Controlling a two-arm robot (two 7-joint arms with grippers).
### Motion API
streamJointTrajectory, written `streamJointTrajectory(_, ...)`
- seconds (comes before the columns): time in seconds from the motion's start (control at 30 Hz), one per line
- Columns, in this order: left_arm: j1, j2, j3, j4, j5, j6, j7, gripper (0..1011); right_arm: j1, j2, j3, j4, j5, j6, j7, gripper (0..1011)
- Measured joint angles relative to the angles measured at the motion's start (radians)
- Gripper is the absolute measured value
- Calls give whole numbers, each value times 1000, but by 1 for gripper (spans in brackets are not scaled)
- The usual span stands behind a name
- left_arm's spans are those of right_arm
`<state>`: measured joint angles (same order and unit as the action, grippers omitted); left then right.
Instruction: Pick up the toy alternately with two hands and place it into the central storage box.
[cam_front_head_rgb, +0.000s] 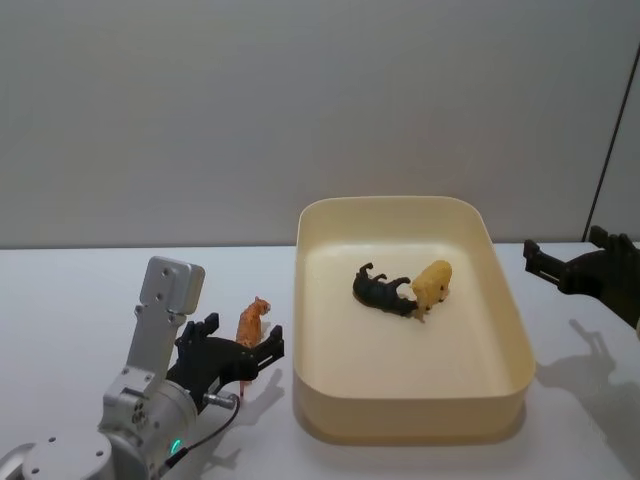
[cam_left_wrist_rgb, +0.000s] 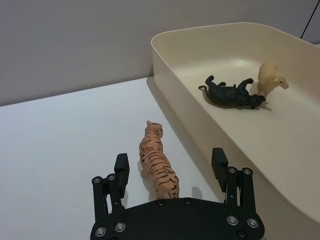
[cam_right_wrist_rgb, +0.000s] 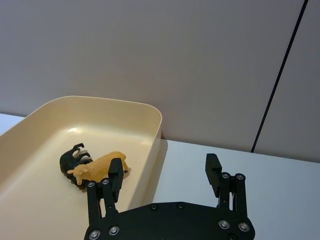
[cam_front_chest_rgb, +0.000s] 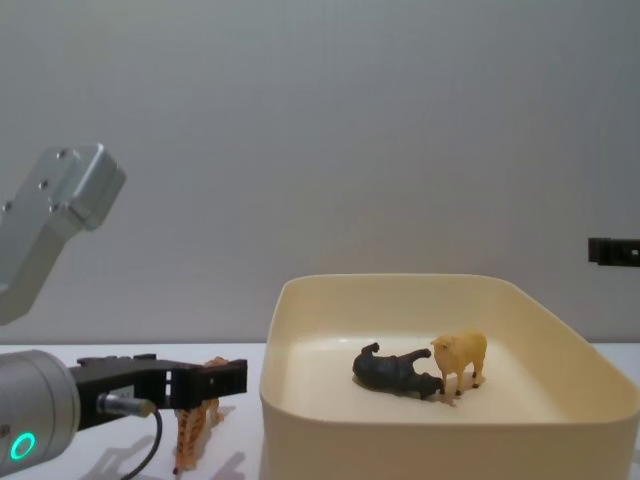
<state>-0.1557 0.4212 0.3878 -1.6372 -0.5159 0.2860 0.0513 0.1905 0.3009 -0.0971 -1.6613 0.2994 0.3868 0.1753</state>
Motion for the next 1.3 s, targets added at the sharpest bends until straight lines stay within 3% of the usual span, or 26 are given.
streamJointTrajectory(0.37, -49, -21, -12, 87, 8, 21, -59, 1001, -1, 1, 0, 0, 0, 0, 0, 1001)
streamJointTrajectory(0.77, -78, -35, -18, 136, 17, 32, -88, 996, -1, 1, 0, 0, 0, 0, 0, 1001)
streamJointTrajectory(0.9, -82, -36, -18, 143, 18, 34, -92, 930, -1, 1, 0, 0, 0, 0, 0, 1001)
streamJointTrajectory(0.97, -84, -37, -19, 147, 19, 35, -94, 834, -1, 1, 0, 0, 0, 0, 0, 1001)
streamJointTrajectory(1.3, -90, -40, -20, 157, 21, 37, -100, 565, -1, 1, 0, 0, 0, 0, 0, 1001)
